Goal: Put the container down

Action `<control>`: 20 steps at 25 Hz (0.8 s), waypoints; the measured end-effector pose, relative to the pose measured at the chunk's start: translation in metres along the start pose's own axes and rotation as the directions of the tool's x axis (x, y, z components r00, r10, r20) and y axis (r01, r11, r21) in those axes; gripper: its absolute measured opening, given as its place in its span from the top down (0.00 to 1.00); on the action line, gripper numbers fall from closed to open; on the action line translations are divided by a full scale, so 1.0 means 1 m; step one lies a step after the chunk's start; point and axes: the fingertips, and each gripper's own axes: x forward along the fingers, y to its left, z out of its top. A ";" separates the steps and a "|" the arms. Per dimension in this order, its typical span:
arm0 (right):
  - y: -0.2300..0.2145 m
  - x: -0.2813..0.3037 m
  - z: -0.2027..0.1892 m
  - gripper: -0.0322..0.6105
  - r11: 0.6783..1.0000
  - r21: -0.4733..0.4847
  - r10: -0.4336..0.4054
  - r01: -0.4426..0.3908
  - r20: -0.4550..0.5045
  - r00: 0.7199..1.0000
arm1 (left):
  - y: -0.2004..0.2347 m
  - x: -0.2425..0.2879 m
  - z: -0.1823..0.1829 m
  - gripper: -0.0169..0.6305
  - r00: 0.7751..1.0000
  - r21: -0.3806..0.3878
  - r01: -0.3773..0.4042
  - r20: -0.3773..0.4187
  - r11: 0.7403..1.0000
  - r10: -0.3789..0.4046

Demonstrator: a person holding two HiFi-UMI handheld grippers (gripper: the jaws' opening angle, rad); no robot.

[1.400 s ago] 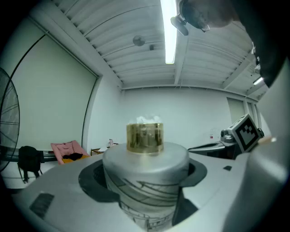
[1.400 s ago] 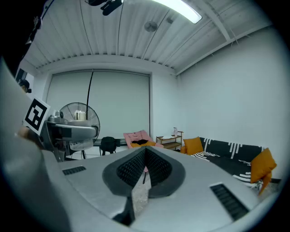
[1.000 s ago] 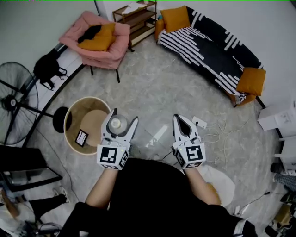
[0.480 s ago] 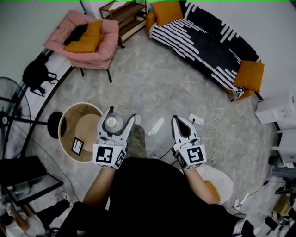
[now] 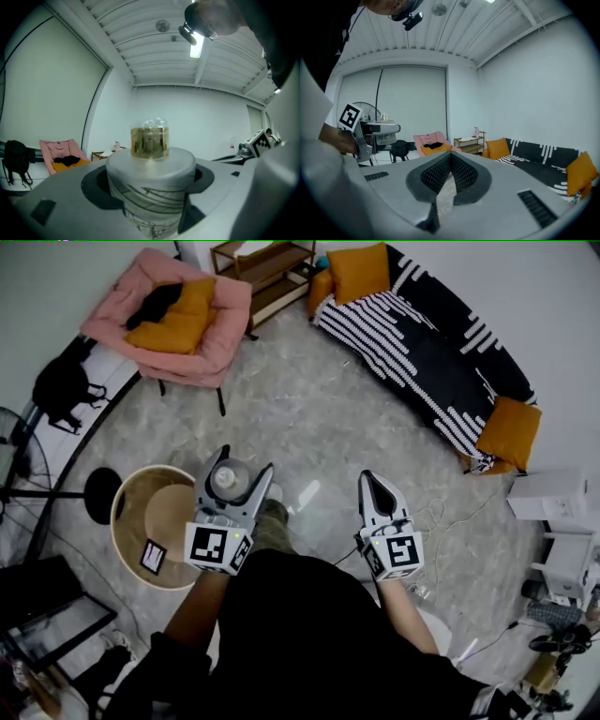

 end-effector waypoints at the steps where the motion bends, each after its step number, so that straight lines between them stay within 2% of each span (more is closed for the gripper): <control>1: -0.005 0.017 0.003 0.92 1.000 -0.001 -0.012 0.012 -0.021 1.000 | 0.013 0.012 0.005 0.43 1.000 -0.007 -0.003 0.001 1.000 0.003; 5: -0.005 0.086 0.027 0.92 1.000 0.021 0.015 -0.014 -0.049 0.999 | 0.064 0.051 0.022 0.43 1.000 -0.019 -0.007 -0.001 1.000 0.007; 8: -0.006 0.135 0.048 0.92 0.990 0.127 0.066 -0.067 0.006 0.998 | 0.103 0.082 0.029 0.43 1.000 -0.005 0.001 0.001 1.000 -0.001; 10: -0.012 0.166 0.055 0.92 0.980 0.191 0.056 -0.058 0.018 0.998 | 0.129 0.100 0.029 0.43 1.000 0.002 0.005 -0.007 1.000 -0.005; 13: -0.010 0.208 0.063 0.92 0.985 0.171 0.033 -0.031 -0.007 0.999 | 0.164 0.110 0.029 0.43 1.000 -0.019 0.001 -0.019 1.000 -0.002; 17: 0.008 0.251 0.089 0.92 0.991 0.124 0.057 -0.058 0.013 0.998 | 0.208 0.112 0.034 0.43 1.000 -0.031 -0.026 -0.016 0.999 0.025; 20: 0.025 0.279 0.092 0.92 0.992 0.085 0.095 -0.094 -0.010 0.995 | 0.237 0.112 0.038 0.43 0.997 -0.033 -0.075 -0.006 0.997 0.074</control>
